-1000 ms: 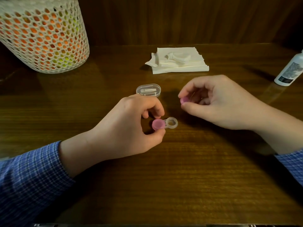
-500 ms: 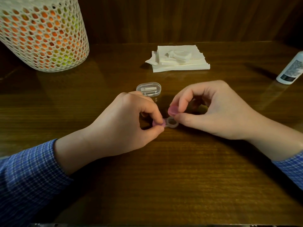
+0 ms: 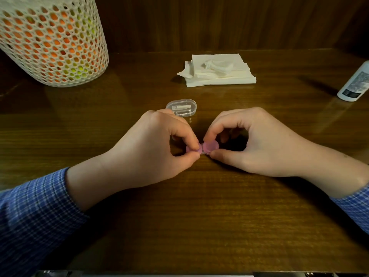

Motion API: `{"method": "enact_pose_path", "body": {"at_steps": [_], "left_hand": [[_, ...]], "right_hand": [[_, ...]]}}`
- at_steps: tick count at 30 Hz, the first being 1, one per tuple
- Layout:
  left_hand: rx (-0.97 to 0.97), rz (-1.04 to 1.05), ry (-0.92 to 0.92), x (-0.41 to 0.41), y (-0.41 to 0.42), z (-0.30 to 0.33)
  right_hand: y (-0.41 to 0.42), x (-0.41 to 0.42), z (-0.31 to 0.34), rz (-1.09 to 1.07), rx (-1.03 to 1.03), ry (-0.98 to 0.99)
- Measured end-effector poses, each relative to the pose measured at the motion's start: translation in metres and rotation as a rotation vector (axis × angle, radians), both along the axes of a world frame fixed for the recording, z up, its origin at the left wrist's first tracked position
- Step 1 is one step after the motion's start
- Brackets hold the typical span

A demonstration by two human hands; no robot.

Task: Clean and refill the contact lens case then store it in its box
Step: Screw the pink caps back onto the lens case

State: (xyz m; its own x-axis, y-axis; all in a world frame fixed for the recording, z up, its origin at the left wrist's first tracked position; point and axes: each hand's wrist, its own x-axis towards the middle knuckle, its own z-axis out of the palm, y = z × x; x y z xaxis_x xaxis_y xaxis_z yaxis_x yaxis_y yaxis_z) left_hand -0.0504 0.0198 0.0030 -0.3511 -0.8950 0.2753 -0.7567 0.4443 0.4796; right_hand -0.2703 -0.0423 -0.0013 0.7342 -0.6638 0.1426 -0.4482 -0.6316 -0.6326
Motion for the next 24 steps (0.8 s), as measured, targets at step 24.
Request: {"method": "enact_pose_path", "body": {"at_steps": [24], "left_hand": [[0.014, 0.003, 0.0, 0.0004, 0.0001, 0.0012]], "right_hand": [[-0.0063, -0.0044, 0.0034, 0.086, 0.037, 0.023]]}}
